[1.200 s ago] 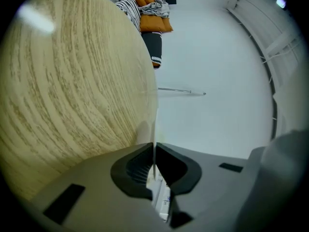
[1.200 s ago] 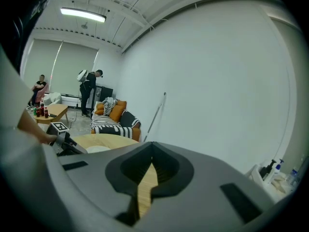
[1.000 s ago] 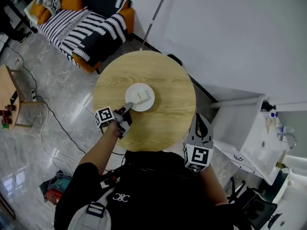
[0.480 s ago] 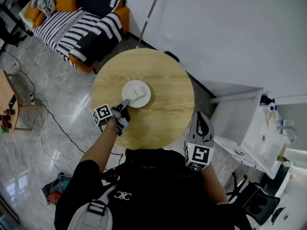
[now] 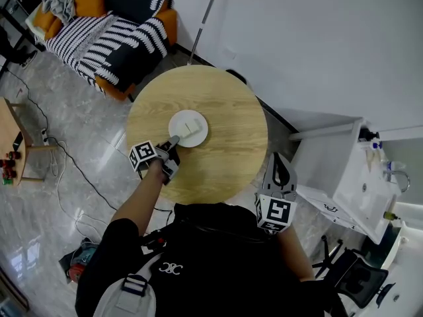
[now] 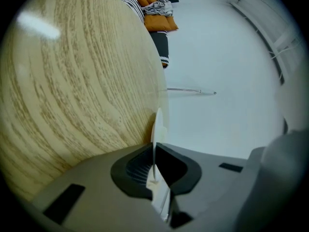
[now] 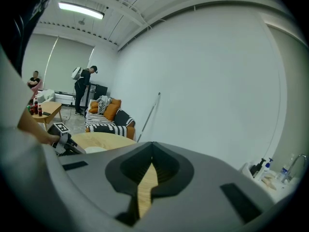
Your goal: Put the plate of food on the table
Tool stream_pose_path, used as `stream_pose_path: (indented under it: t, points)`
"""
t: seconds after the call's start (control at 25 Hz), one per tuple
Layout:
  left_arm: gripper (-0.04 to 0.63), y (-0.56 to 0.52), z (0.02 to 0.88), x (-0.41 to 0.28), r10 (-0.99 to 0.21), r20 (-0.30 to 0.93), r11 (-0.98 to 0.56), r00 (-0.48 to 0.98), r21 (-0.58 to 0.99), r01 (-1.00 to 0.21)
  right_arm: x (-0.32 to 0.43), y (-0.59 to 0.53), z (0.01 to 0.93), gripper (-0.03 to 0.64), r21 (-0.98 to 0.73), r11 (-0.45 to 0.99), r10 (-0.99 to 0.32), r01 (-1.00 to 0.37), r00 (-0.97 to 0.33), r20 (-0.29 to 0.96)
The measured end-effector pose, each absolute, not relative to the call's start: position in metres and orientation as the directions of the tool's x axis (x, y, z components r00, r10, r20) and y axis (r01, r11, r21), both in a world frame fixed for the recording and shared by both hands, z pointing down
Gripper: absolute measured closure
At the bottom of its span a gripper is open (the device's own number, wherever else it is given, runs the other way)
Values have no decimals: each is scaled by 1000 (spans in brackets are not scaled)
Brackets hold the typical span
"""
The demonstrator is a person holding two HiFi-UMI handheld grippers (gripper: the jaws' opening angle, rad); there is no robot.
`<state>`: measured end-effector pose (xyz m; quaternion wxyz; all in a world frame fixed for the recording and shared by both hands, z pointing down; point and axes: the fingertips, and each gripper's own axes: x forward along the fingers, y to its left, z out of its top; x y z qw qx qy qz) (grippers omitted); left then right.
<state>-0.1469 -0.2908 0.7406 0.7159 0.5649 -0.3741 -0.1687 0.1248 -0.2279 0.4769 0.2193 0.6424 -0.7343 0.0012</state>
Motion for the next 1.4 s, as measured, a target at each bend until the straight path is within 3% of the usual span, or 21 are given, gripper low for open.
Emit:
stream_pose_path:
  t: [0.28,0.68,1.08,1.4]
  points:
    - [572,-291,746,-148,-629,444,388,638,890,-238,121,-225,479,612,268,183,-940,-946,-89,329]
    - [563,-288,750,-152,-530,655,496,539,755,-429,112,-220,476,612,310,227,-940,-923,-124,317]
    - [501,-291,747,-145,-424,810,445,406,576,-685,116,-220,473,612,293,249,-939,-923,-155,308]
    - [486,-288,743,-159,-451,841,460,299,506,-729,127,-222,478,612,265,247,-938,-932,-161,308]
